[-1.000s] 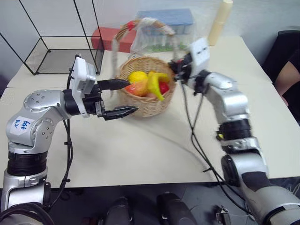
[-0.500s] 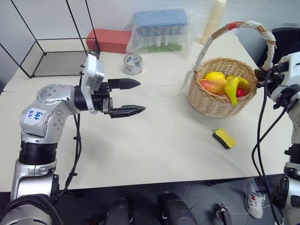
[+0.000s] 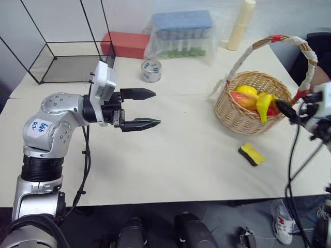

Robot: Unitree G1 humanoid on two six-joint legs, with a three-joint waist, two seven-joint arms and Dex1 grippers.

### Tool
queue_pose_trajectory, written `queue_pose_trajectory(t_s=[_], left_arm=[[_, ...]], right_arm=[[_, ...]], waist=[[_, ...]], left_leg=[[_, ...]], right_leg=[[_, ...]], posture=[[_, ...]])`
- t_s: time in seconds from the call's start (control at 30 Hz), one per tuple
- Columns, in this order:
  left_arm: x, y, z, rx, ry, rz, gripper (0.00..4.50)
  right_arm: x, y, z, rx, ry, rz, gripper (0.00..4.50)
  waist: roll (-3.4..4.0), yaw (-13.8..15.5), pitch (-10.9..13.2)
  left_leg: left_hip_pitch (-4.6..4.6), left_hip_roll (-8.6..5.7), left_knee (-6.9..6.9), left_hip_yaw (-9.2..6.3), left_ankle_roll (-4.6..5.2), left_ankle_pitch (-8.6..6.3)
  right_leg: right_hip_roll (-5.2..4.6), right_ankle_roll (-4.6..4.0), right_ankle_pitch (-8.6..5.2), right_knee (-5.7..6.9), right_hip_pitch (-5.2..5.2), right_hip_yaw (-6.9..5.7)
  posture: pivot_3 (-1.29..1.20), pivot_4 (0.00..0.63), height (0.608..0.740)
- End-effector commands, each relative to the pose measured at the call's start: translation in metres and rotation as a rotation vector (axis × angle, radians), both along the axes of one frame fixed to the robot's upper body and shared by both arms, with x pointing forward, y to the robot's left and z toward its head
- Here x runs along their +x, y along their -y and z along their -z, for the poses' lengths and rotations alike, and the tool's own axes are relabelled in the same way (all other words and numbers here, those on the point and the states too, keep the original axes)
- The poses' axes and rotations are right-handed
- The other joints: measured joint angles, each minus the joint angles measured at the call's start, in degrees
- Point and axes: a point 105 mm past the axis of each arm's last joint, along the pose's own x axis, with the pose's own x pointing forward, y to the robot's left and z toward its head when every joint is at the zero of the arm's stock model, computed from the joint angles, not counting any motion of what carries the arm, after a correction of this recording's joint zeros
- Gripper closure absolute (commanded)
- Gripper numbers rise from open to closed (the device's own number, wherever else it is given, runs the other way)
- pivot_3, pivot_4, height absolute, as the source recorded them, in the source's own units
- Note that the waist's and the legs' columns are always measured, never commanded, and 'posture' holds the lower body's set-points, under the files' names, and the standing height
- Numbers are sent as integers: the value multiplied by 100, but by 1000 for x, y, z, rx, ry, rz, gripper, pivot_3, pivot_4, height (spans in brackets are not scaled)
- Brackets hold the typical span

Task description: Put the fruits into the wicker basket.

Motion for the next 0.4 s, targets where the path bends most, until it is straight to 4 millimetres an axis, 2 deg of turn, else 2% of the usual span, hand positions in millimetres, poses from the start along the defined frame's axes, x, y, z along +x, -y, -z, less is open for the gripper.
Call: queue_pose_trajectory(t_s=[0.03, 0.13, 0.23, 0.33, 0.4], left_arm=[[-6, -4, -9, -7, 28, 13, 0], [-7, -5, -9, -7, 19, 20, 0], [-7, -5, -9, -9, 13, 26, 0], [-6, -5, -11, -13, 7, 36, 0], [-7, -4, -12, -19, 14, 52, 0]], right_arm=[[-43, 4, -31, -16, 3, -83, 36], [-73, 12, -29, 24, -103, -124, 36], [-96, 21, -24, 56, -182, -133, 36], [-108, 32, -21, 63, -200, -97, 36], [-109, 36, -24, 84, -174, -71, 36]], waist=[[0, 65, 0], [-1, 91, 0], [-1, 99, 0], [-1, 83, 0], [-1, 75, 0]], left_leg=[[2, 0, 1, -1, 1, 0], [11, 0, 4, -6, 3, -2], [17, -2, 3, -10, 6, -3], [22, -2, 1, -14, 9, -5], [30, -4, -2, -11, 10, -6]], right_leg=[[0, 0, 0, -6, 6, -1], [2, 2, 1, -19, 25, -5], [2, 5, 2, -32, 39, -7], [4, 7, 3, -45, 50, -8], [3, 8, 4, -47, 56, -5]], posture=[[0, 150, 740], [0, 150, 740], [0, 150, 740], [0, 150, 740], [0, 150, 740]])
